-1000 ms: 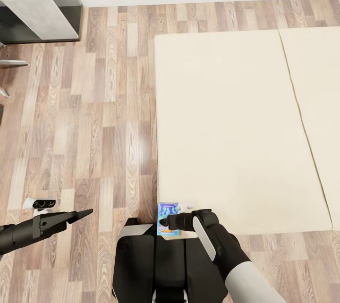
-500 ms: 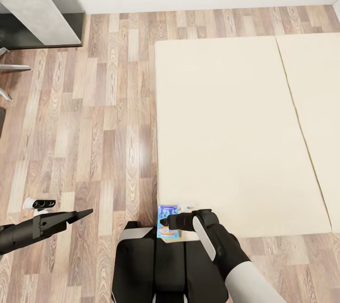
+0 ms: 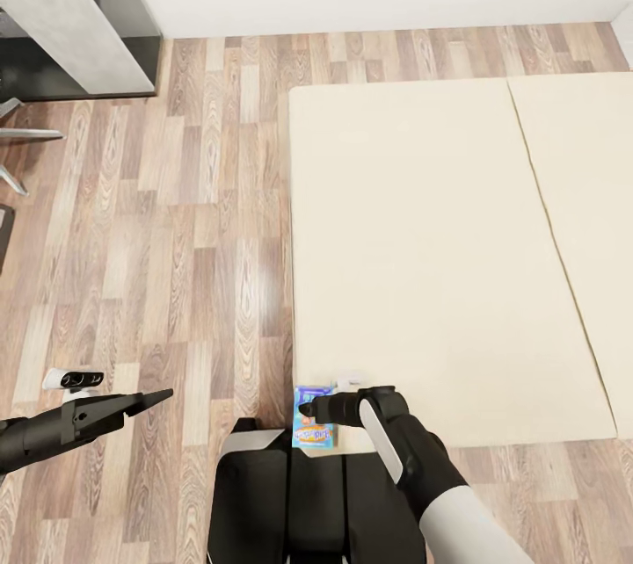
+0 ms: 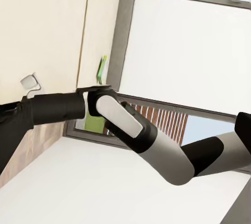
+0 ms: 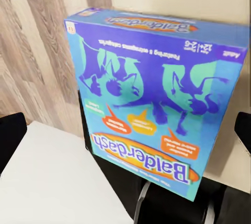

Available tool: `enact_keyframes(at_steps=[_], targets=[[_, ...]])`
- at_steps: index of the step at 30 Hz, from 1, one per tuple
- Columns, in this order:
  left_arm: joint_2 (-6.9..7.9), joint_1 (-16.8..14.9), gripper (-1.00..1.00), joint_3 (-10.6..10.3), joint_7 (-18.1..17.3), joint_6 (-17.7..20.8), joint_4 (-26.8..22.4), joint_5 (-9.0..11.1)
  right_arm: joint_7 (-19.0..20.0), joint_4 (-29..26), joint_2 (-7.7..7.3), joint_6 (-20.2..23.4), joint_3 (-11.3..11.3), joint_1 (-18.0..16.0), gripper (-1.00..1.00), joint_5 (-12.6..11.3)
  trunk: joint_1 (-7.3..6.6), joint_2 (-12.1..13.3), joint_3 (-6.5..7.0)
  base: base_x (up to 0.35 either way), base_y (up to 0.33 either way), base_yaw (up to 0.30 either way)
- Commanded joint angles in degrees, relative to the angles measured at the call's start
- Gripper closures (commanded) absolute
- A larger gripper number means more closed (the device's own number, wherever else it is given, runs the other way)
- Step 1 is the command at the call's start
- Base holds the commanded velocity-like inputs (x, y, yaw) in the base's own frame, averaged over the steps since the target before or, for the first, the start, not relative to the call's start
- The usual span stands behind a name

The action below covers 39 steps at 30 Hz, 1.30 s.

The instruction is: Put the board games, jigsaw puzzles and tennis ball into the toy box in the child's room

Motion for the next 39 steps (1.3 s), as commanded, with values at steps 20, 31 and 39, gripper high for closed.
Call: enact_keyframes(at_steps=[20,31,39], targets=[[0.02,0.0,-1.00,0.0,-0.2,0.6,0.0,0.0,0.5,-16.4,0.01,7.1,-0.2,1.5,-1.00,-0.4,0.04,-0.1,1.81,0.000,0.000,0.000],[0.18,0.0,-1.00,0.1,-0.2,0.6,0.0,-0.2,0.7,-20.4,-0.46,7.7,-0.2,2.4,-1.00,-0.7,0.04,-0.1,2.84,0.000,0.000,0.000],[0.24,0.0,-1.00,0.1,-0.2,0.6,0.0,-0.4,0.8,-24.7,-0.63,8.4,-0.2,4.9,-1.00,-0.7,0.04,-0.1,3.59,0.000,0.000,0.000]])
